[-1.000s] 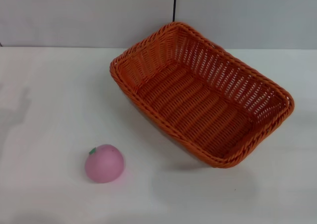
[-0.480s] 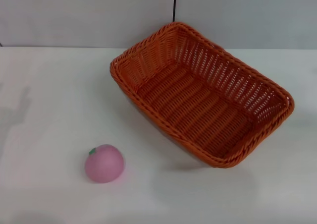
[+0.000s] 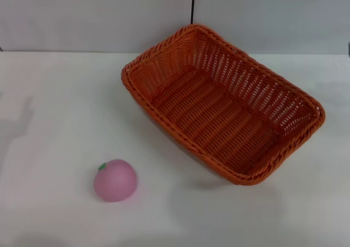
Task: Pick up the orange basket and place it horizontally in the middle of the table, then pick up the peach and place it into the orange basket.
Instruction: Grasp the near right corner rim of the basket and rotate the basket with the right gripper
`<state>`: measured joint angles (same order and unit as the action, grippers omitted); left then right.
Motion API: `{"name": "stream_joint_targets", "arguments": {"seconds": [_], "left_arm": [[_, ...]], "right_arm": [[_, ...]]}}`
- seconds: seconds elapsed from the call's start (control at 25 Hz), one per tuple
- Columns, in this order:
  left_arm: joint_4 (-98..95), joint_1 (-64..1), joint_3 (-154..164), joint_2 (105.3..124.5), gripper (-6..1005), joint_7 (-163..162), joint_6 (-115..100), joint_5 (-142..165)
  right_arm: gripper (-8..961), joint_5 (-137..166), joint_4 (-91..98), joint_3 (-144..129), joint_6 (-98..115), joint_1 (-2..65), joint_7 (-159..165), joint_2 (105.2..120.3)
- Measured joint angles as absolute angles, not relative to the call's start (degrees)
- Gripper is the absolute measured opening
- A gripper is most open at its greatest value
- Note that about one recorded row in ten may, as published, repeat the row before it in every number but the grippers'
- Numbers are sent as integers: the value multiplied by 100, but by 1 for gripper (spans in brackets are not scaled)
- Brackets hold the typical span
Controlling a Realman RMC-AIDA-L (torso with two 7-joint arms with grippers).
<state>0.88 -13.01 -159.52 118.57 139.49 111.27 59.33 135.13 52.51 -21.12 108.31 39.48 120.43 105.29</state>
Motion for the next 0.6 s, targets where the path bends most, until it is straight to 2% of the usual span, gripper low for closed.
{"name": "stream_joint_targets", "arguments": {"seconds": [0.12,0.28,0.6], "left_arm": [[88,-1308,-15952,11862,754,13948,11127,5929],[88,-1309,-15952,11864,754,13948,11127,5927],[71,-1307,-15952,11866,755,13951,11127,5923]], "right_arm": [[448,13953,5235,-2497,10784,4243,12080,10488],[448,14131,5224,-3300,10592,4402,12216,10504],[447,14349,5212,-4245,10160,4505,12449,10663]]}}
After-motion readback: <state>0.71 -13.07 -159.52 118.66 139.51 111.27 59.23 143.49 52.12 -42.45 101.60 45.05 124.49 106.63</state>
